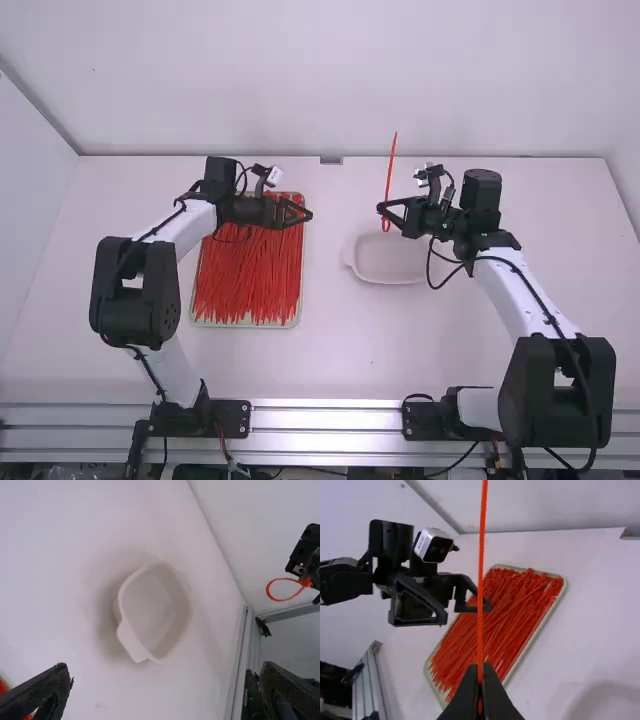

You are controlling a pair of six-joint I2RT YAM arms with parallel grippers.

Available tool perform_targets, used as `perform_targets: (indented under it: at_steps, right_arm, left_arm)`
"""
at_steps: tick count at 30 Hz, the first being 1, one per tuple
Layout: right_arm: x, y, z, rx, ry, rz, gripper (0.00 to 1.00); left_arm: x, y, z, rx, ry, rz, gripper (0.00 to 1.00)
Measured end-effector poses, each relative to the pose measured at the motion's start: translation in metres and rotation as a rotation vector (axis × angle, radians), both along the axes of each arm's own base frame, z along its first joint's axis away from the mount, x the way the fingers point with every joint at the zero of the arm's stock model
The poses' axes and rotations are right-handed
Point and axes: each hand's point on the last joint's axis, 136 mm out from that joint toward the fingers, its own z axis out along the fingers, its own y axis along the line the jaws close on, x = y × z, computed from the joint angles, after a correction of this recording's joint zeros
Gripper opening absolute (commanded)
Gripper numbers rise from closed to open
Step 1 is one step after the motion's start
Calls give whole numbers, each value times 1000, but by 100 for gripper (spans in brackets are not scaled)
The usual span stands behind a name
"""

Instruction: Fasten the cable tie

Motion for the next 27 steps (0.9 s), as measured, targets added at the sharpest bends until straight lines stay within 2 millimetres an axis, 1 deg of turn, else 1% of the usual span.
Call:
perform_targets:
  at_steps: [6, 13, 23, 27]
  right_arm:
    - [5, -4, -3, -33, -22, -27, 0]
    - [9, -12, -22, -85, 1, -87, 0]
    - [14, -22, -34, -147, 15, -148, 0]
    - [16, -26, -43, -171, 10, -177, 0]
  left_arm:
    - [-1, 0, -1, 5, -15, -8, 99]
    - [-1, 0, 0, 5, -17, -9, 99]
    - [-1, 0, 0, 10, -36, -17, 99]
    - [-1, 0, 0, 10, -38, -17, 99]
